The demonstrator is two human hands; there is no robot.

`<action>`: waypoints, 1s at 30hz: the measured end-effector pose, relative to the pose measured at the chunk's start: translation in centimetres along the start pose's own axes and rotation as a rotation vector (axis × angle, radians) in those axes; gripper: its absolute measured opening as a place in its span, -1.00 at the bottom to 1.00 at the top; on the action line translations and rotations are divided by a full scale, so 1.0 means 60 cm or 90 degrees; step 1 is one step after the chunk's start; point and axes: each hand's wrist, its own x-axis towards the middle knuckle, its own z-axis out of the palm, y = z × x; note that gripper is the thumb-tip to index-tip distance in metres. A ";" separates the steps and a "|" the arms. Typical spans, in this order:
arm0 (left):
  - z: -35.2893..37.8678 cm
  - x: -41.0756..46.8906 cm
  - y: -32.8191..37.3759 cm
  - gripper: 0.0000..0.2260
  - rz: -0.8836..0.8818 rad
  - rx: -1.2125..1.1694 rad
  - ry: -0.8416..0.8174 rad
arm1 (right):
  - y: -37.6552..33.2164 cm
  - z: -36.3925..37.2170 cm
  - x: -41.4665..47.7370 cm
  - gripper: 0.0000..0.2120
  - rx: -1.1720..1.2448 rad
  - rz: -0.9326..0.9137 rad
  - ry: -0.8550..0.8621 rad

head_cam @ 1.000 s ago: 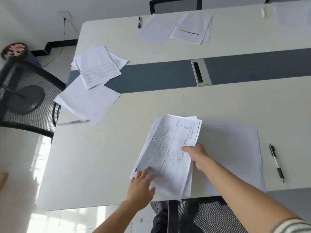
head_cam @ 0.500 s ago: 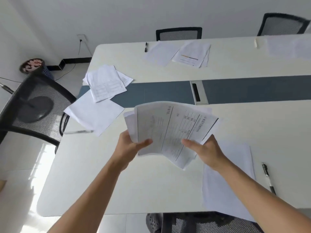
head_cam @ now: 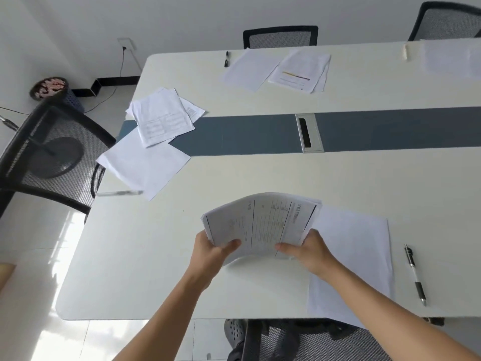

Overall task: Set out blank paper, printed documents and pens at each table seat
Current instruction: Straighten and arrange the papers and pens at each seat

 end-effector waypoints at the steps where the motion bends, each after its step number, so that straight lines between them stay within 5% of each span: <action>1: 0.001 -0.001 -0.008 -0.69 -0.014 0.009 -0.002 | 0.014 0.000 0.001 -0.74 -0.028 0.022 -0.015; 6: 0.002 0.006 -0.034 -0.81 -0.066 0.025 0.027 | 0.049 0.003 0.026 -0.87 -0.087 0.063 0.050; 9: -0.012 0.024 -0.041 -0.85 -0.097 0.056 0.073 | 0.060 0.011 0.064 -0.65 -0.151 0.086 0.086; 13: -0.034 0.020 -0.076 -0.64 -0.176 0.284 0.160 | 0.100 0.027 0.109 -0.80 -0.196 0.182 0.048; 20: 0.004 -0.017 -0.137 -0.58 -0.058 0.643 -0.054 | 0.110 0.018 0.101 -0.58 -0.390 0.252 0.077; 25: 0.036 -0.003 -0.162 -0.38 -0.040 0.796 -0.144 | 0.118 -0.078 0.003 -0.57 -0.551 0.159 0.270; 30: 0.039 0.003 -0.196 -0.26 -0.034 0.866 -0.196 | 0.207 -0.139 -0.080 -0.18 -0.706 0.296 0.095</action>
